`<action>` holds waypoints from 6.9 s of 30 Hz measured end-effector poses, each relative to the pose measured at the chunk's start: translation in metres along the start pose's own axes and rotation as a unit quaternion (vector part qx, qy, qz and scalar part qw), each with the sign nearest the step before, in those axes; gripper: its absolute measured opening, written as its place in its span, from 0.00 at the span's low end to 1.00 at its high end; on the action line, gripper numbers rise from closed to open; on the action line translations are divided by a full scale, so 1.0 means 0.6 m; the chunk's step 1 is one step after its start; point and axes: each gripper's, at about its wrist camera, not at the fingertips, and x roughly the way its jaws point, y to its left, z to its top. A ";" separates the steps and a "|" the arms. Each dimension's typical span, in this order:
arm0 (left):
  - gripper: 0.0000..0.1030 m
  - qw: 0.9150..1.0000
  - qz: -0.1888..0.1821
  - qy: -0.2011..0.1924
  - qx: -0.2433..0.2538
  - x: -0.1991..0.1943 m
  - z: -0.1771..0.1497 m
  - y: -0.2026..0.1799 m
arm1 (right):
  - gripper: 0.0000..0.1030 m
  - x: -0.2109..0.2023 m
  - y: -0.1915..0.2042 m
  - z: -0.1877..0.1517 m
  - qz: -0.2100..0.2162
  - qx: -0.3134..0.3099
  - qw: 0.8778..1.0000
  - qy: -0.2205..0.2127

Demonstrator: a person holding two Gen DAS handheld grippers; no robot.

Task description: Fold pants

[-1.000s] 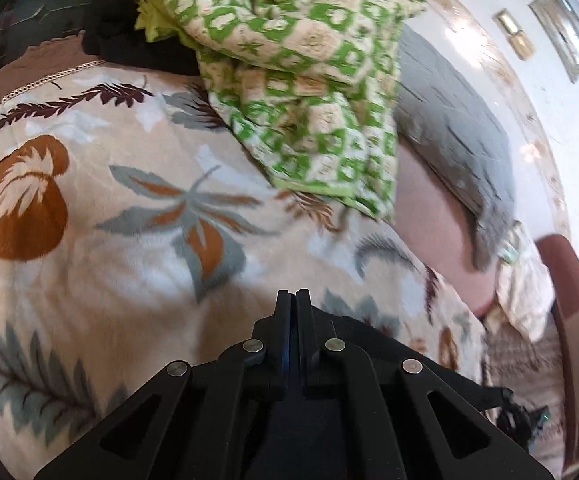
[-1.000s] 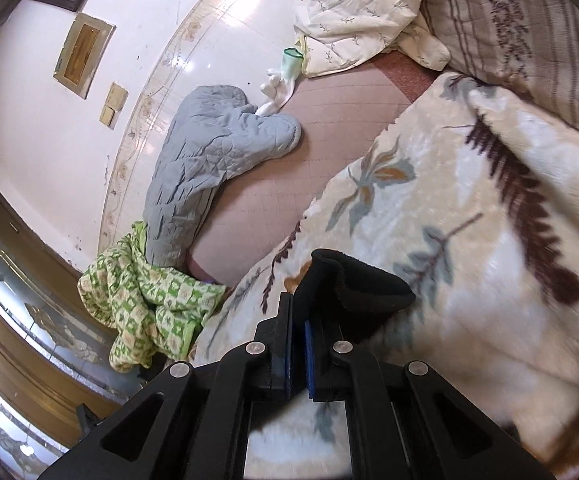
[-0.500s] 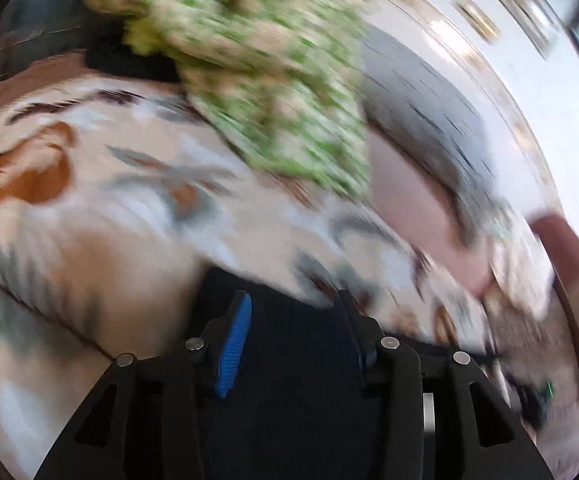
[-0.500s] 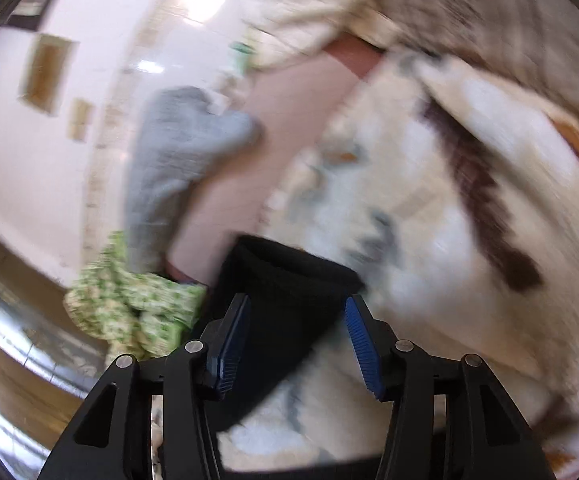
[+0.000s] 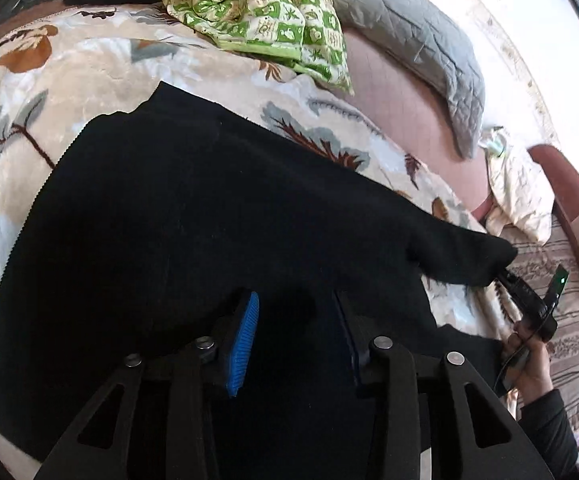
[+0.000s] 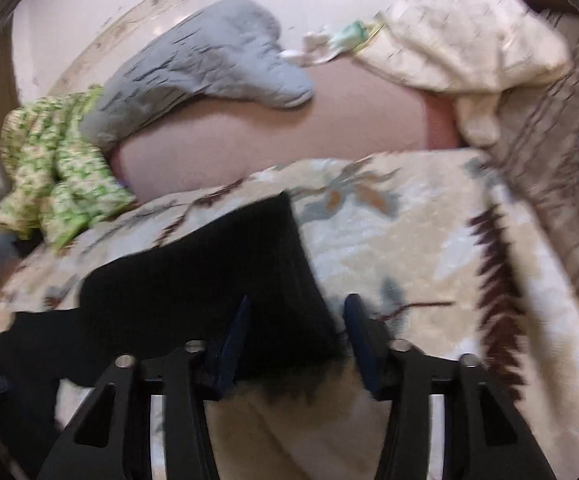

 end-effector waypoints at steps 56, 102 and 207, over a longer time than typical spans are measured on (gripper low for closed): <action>0.75 0.995 -0.009 0.015 0.100 -0.056 -0.052 -0.031 | 0.69 -0.218 0.026 -0.225 0.041 -0.038 0.977 0.204; 0.99 0.978 0.097 -0.141 0.123 -0.085 -0.124 0.017 | 0.99 -0.196 0.211 -0.183 -0.298 -0.157 0.941 0.002; 0.03 0.961 0.122 -0.089 0.232 -0.100 0.259 -0.008 | 0.67 -0.119 -0.049 0.039 0.100 0.205 0.974 -0.015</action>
